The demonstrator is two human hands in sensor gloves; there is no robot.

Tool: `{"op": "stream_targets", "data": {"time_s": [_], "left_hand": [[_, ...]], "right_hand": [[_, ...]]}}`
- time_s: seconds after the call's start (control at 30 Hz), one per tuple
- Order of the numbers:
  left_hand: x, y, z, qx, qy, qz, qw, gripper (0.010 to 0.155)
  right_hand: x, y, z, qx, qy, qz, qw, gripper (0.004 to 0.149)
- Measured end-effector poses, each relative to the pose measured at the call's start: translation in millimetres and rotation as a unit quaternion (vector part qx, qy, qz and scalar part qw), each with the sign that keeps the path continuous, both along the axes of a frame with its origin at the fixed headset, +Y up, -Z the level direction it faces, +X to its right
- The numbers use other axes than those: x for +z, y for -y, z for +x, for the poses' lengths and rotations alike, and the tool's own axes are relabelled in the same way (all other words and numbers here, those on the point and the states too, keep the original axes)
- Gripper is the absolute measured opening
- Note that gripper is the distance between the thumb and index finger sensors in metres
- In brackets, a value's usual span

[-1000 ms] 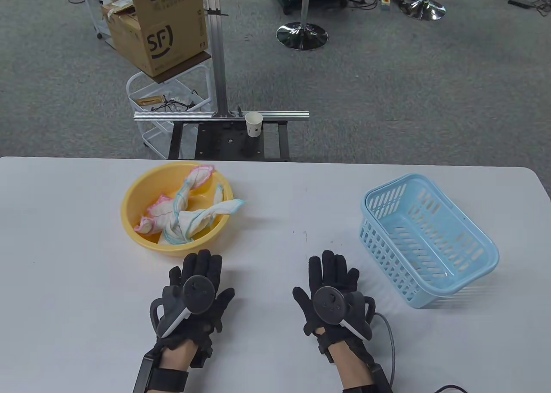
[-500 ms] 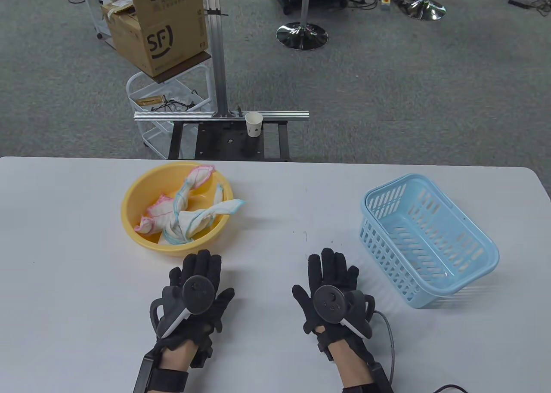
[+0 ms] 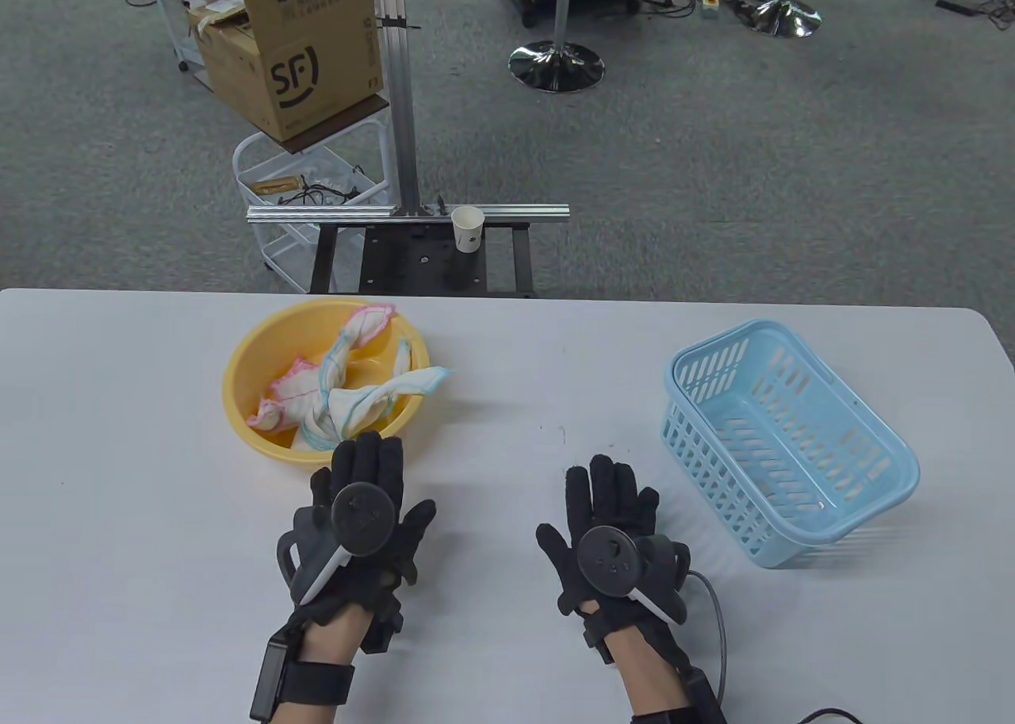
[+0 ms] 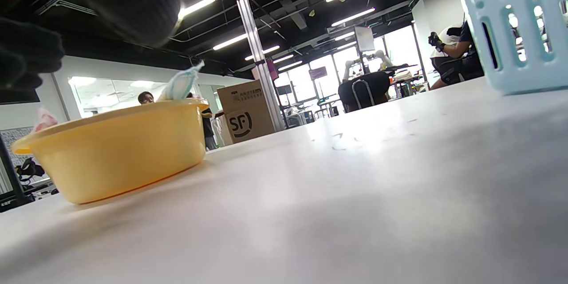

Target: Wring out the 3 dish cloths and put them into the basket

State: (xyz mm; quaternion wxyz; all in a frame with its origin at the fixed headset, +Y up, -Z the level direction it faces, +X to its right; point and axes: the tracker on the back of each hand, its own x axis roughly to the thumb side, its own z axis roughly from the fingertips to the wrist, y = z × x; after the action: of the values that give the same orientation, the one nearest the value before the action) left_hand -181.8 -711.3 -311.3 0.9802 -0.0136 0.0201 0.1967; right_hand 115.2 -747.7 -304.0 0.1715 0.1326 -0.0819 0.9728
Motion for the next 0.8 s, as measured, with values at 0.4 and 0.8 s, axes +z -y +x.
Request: {"op": "stream_targets", "data": {"time_s": [0.4,0.8], "left_hand": [[-68,-32,18,-0.034,-0.018,-0.049,0.998,0.097],[-122,-8,16,-0.071,-0.057,-0.128,0.988,0.095]], "right_hand": [[3,-2,3,-0.027,0.0,-0.005,1.0,0.08],[3,5,13,-0.05,0.017,-0.034,0.998,0.081]]}}
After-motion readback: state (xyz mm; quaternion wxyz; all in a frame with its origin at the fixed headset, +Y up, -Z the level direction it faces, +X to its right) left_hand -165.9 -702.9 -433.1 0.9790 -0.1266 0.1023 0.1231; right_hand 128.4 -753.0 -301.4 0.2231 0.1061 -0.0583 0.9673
